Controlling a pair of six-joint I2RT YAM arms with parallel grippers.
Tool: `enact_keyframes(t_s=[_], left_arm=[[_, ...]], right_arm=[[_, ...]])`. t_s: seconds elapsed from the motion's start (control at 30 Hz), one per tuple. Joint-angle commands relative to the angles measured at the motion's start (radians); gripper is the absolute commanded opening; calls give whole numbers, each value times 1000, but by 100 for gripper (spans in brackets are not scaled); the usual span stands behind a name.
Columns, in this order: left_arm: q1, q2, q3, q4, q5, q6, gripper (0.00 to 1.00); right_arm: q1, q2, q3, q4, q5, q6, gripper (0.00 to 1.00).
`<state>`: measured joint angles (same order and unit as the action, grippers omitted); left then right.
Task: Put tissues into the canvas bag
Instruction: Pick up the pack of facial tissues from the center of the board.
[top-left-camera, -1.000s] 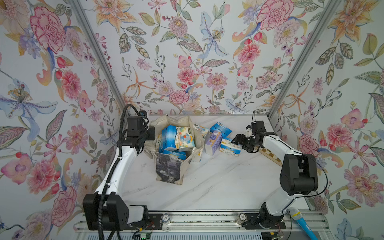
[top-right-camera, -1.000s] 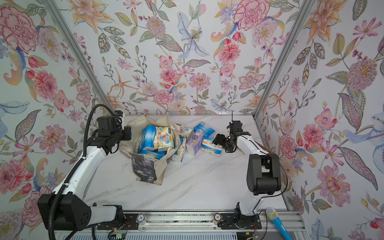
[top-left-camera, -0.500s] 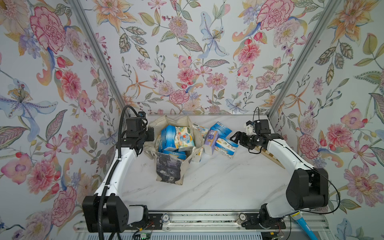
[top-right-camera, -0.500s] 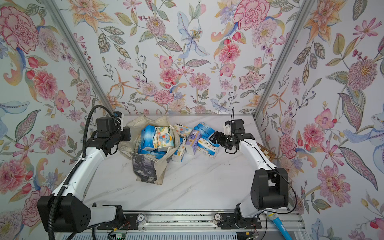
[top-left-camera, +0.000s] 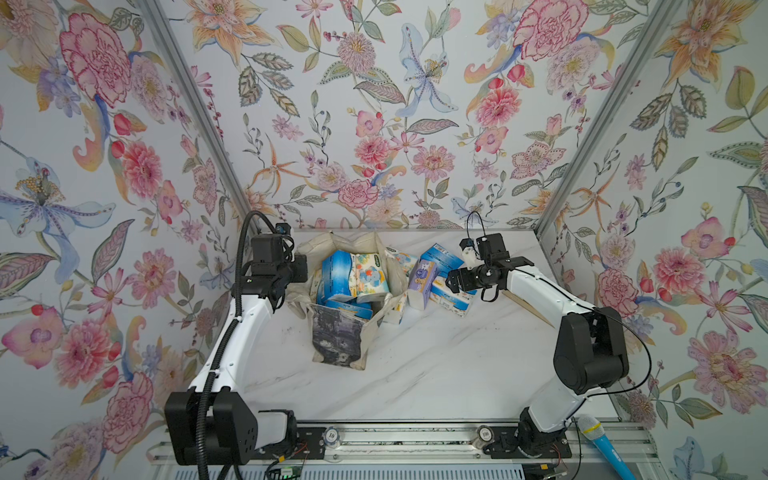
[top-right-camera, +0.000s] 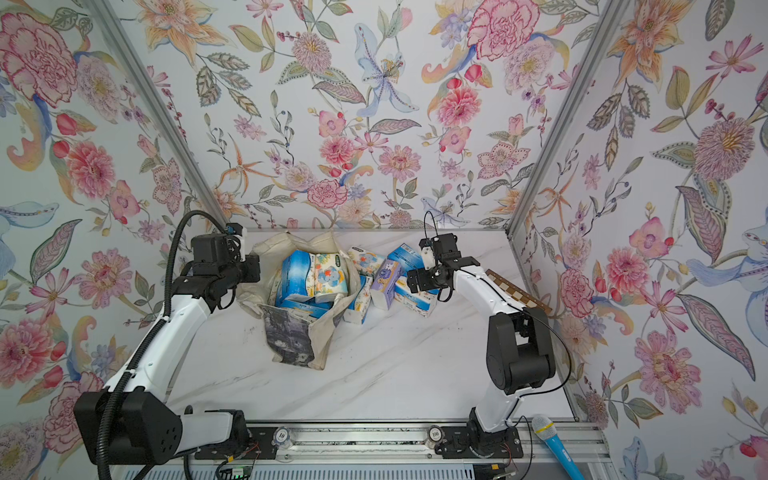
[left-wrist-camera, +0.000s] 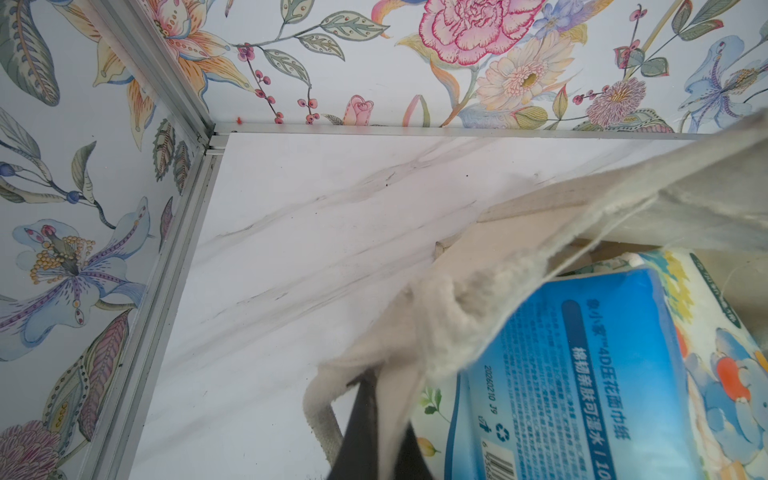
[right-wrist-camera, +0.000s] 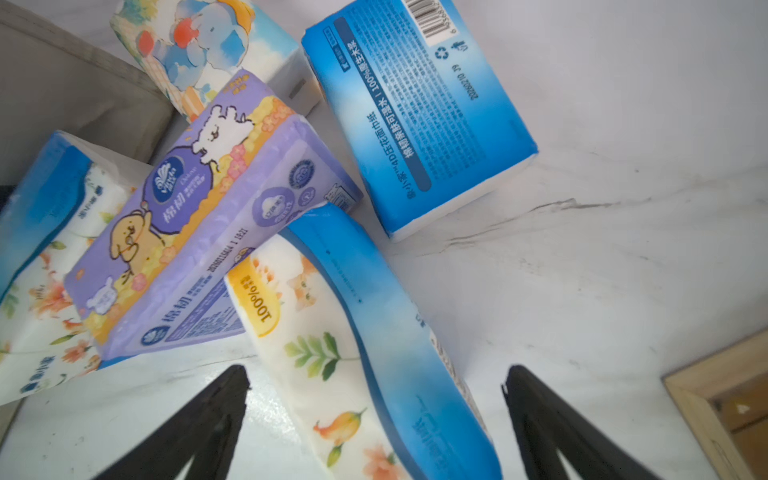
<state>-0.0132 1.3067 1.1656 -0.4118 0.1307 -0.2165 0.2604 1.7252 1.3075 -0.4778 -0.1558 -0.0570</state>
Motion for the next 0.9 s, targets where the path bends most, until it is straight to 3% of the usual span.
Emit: enact_keyframes(t_s=[0.0,0.27,0.7,0.87], left_arm=[[15,-39,-12,-18,4,16,0],[21,-34,-15,-12,10,14,0],[25,-26,-4,-16,7,14,0],[25,-12,6,-9,18,8,0]], right_arm=[[0,19,25,-5,5,-98,99],[-10,129,113,-127,-179,-141,99],[4,151,70,-179,-120,-141,100],[9,136,32,-211,-94,-130,96]])
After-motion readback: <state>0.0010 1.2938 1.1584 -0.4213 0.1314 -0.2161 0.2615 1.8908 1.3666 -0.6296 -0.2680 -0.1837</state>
